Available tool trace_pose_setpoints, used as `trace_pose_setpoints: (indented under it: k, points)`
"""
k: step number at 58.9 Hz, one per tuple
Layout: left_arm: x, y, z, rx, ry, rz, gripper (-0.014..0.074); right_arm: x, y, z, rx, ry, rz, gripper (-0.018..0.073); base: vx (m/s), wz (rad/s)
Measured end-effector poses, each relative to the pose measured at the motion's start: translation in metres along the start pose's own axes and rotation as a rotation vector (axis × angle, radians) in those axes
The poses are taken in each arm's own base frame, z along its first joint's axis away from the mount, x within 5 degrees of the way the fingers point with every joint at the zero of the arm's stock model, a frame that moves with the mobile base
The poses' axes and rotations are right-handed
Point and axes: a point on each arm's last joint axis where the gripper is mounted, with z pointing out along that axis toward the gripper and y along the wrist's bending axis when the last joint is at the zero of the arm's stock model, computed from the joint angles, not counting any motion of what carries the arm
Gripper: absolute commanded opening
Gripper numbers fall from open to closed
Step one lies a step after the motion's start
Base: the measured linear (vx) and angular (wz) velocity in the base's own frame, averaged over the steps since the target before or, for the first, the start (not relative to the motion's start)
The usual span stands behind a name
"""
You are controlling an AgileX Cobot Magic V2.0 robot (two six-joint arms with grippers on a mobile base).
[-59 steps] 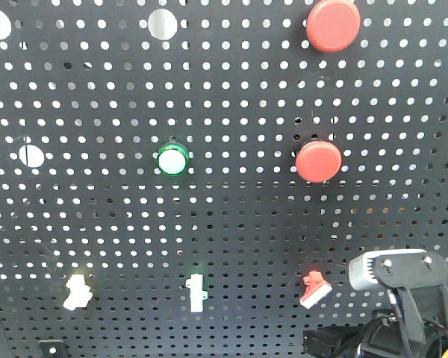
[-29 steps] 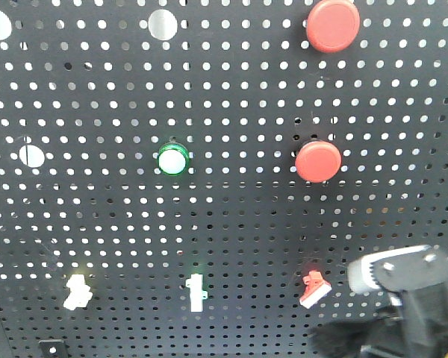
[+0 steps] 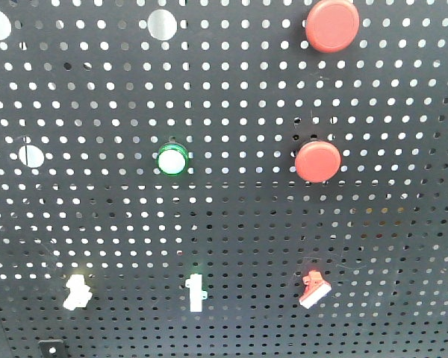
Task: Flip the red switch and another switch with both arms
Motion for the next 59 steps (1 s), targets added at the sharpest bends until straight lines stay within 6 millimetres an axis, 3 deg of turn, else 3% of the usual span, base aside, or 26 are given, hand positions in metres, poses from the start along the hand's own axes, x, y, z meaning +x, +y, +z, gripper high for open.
trace_pose_setpoints:
  k: [12,17,32,59]
  points:
    - [0.000,0.000,0.000,0.000,0.000,0.000,0.0003,0.084,-0.018,-0.013,0.106,-0.076,-0.080,-0.0006,0.00,0.00]
    - [0.000,0.000,0.000,0.000,0.000,0.000,0.0003,0.099,-0.019,-0.018,0.112,-0.120,-0.100,-0.0006,0.00,0.00]
    - [0.000,0.000,0.000,0.000,0.002,-0.002,0.0003,0.103,-0.018,-0.021,0.100,-0.126,-0.195,-0.0006,0.00,0.00]
    - [0.000,0.000,0.000,0.001,0.004,-0.002,0.0003,0.103,-0.018,-0.021,0.100,-0.128,-0.207,-0.0006,0.00,0.00]
